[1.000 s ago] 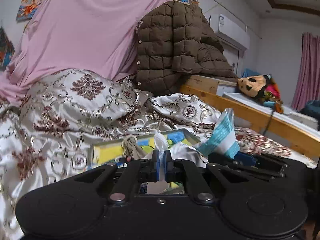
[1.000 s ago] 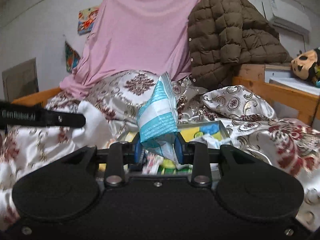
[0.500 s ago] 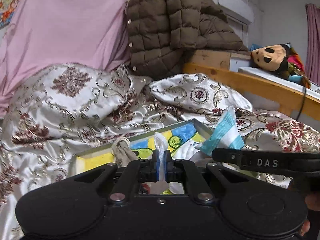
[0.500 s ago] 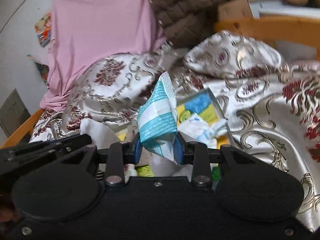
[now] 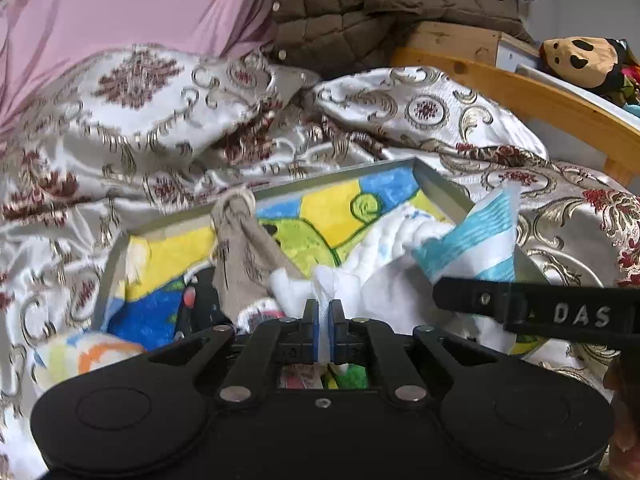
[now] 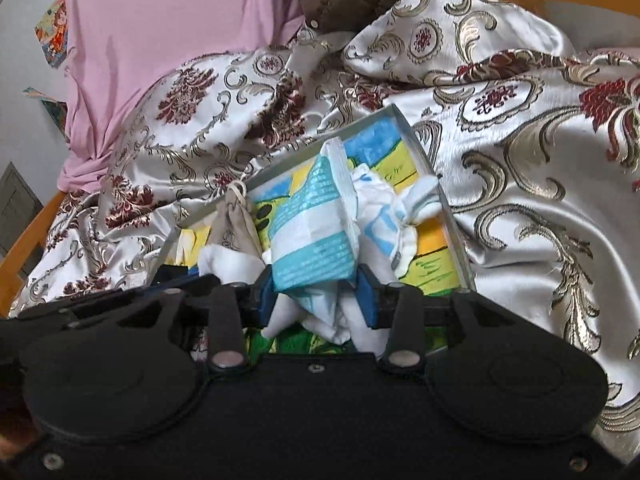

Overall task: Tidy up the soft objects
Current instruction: 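Lift the white tissue with the left tool while the right tool carries the packet to the tray, then lower the white tissue into the tray and open the left tool while the right tool releases the packet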

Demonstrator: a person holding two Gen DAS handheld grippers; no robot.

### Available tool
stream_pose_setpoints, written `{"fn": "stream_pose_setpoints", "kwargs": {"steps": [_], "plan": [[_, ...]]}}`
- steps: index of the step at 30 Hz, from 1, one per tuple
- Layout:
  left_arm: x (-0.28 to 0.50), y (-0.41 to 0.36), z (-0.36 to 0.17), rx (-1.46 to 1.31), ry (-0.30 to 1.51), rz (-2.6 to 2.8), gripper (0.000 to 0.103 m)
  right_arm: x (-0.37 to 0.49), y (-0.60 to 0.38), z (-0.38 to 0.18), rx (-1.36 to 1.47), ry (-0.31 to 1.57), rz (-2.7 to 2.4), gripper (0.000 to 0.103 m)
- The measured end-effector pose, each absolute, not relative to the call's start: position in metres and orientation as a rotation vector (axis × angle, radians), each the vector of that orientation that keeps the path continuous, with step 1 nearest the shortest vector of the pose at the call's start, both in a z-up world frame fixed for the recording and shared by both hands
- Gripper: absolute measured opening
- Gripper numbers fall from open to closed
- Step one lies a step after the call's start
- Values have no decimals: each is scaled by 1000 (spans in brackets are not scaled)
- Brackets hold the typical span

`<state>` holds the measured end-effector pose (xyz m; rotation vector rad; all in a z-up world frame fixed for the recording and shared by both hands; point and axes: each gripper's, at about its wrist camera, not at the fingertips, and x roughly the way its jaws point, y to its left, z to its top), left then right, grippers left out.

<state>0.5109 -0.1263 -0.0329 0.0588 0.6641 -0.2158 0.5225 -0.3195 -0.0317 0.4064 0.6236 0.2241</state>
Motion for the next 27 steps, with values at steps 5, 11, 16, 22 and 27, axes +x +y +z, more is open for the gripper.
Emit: {"fn": "stream_pose_setpoints", "kwargs": {"steps": [5,11,16,22,27], "plan": [[504,-125,-31,44,667,-199,14,520,-326,-27,417,617,208,48],[497,-129,-21,63,669,-182,23,512,-340,-19,413,603,152,65],[491,-134,-16,75,668,-165,29,507,-354,-14,435,593,153,76],[481,-135,-9,87,652,-159,38,496,-363,0,432,565,175,92],[464,-128,0,62,619,-142,56,482,-373,16,463,528,218,99]]}}
